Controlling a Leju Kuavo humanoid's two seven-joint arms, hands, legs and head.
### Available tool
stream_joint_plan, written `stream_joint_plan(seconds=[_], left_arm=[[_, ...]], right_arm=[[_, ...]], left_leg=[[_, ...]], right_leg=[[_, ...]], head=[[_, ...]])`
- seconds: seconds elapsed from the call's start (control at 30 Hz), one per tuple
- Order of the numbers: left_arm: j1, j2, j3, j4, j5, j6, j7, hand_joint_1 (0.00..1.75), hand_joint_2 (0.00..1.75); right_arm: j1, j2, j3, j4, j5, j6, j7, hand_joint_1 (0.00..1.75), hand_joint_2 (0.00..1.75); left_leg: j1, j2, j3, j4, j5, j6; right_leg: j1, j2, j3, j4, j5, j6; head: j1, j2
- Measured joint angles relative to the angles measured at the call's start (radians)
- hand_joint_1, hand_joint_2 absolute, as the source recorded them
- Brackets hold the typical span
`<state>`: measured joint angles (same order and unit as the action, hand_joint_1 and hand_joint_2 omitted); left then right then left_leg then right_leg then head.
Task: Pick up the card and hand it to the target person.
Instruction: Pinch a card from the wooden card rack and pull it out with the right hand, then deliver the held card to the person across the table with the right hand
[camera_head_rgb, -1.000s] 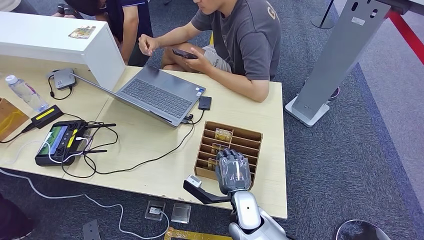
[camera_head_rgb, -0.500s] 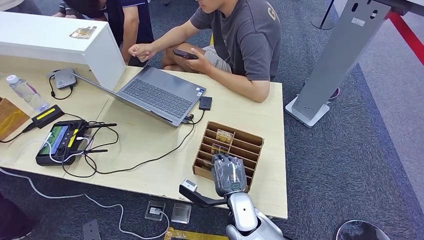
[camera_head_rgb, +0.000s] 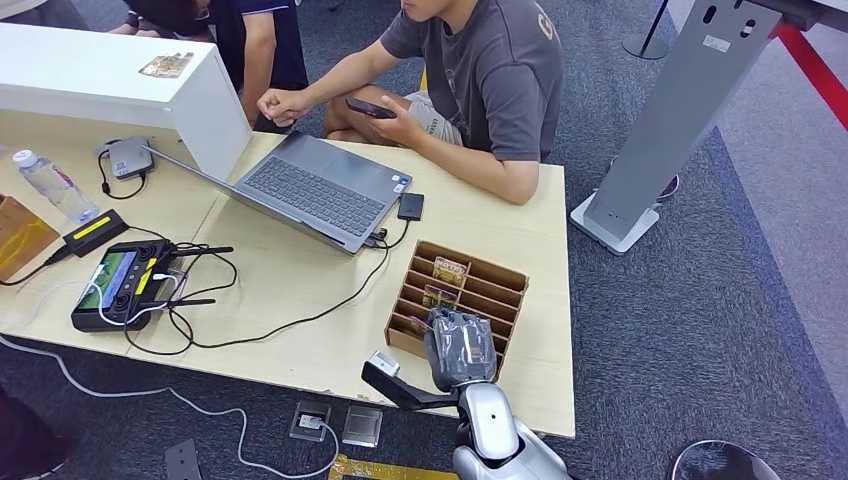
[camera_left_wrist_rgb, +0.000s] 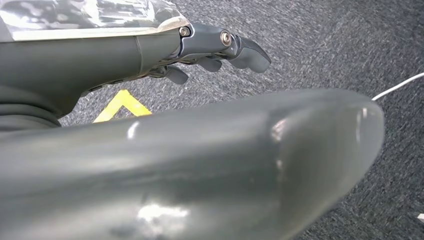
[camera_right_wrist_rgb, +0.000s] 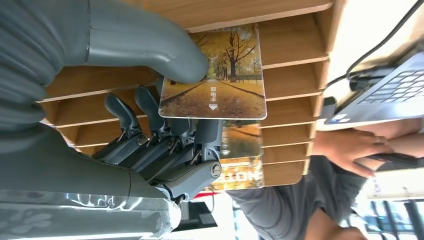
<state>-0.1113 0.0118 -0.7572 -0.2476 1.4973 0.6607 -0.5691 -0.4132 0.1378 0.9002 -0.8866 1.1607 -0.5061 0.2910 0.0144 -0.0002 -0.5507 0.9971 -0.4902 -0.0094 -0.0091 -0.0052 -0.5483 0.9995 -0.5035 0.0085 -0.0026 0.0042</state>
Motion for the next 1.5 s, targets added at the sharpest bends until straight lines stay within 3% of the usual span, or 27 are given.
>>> stream_joint_plan(seconds=[0.3,1.0,1.5], left_arm=[[0.0,0.0,0.0,0.0,0.0,-0.002,-0.002,0.0,0.0],[0.001,0.0,-0.001,0.0,-0.011,-0.02,-0.007,0.0,0.0],[0.0,0.0,-0.021,0.0,-0.037,-0.017,-0.013,0.0,0.0]], right_arm=[[0.002,-0.03,-0.03,-0.084,-0.036,-0.016,0.0,1.49,1.75],[0.035,-0.166,-0.214,-0.464,-0.033,-0.095,0.04,1.43,1.75],[-0.079,-0.189,-0.277,-0.532,-0.006,-0.127,0.021,1.36,1.75]], left_leg=[[0.0,0.0,-0.001,0.0,0.0,0.0],[0.0,0.0,-0.001,0.0,0.0,0.0],[0.0,0.0,-0.002,0.0,0.0,0.0]], right_leg=[[0.0,0.0,-0.001,0.0,0.0,0.0],[0.0,0.0,-0.002,0.0,0.0,0.0],[0.0,0.0,-0.002,0.0,0.0,0.0]], head=[[-0.001,0.0],[-0.001,0.0],[-0.001,0.0]])
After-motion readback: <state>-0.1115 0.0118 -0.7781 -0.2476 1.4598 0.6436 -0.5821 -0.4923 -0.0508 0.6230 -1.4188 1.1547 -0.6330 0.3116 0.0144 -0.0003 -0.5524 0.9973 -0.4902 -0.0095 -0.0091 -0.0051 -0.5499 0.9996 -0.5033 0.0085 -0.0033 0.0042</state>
